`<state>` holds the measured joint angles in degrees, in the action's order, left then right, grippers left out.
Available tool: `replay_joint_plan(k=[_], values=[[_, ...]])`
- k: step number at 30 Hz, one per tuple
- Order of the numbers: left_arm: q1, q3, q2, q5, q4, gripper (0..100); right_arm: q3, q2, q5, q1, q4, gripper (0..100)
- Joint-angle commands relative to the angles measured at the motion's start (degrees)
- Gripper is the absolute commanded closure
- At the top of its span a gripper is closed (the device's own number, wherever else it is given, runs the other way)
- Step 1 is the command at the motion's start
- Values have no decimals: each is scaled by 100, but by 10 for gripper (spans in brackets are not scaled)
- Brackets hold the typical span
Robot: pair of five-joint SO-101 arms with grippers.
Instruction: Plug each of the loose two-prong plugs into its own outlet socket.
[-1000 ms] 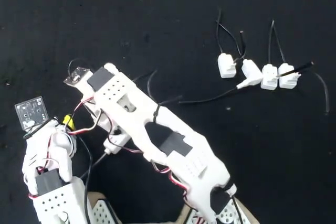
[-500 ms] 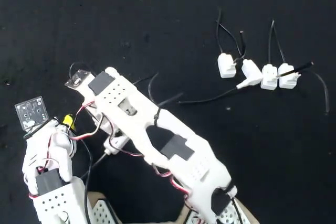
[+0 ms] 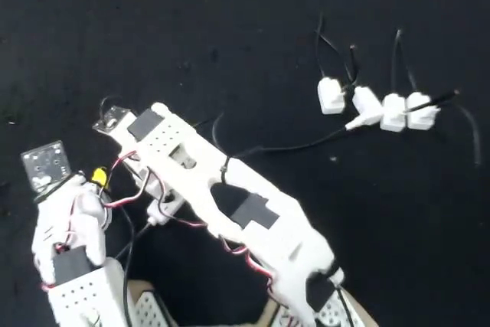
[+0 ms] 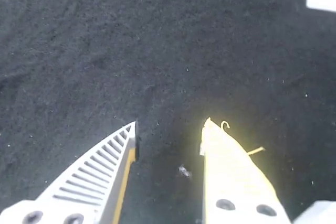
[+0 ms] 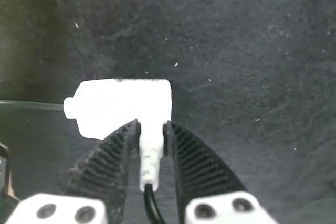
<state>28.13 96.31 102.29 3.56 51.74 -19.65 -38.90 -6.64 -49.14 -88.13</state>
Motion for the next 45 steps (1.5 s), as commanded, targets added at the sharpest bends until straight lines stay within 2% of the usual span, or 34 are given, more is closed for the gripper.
replay_joint_plan(k=[1,9,17,24,32,36,38,41,45], values=[[-13,110,53,-26,9,798,646,312,325,185,352,988],[-13,110,53,-26,0,798,2888,2202,325,958,1073,988],[-13,110,53,-26,0,798,3310,3222,-9,1820,607,988],[-13,110,53,-26,9,798,3240,3336,-9,1996,677,988],[-13,110,53,-26,9,798,3160,2677,-202,2004,1530,981],[-13,110,53,-26,9,798,2958,2466,-343,2004,1521,885],[-13,110,53,-26,9,798,2747,2492,-598,1978,1257,838],[-13,110,53,-26,9,798,2448,2721,-1319,1881,958,835],[-13,110,53,-26,9,798,2334,2985,-3068,1793,879,832]])
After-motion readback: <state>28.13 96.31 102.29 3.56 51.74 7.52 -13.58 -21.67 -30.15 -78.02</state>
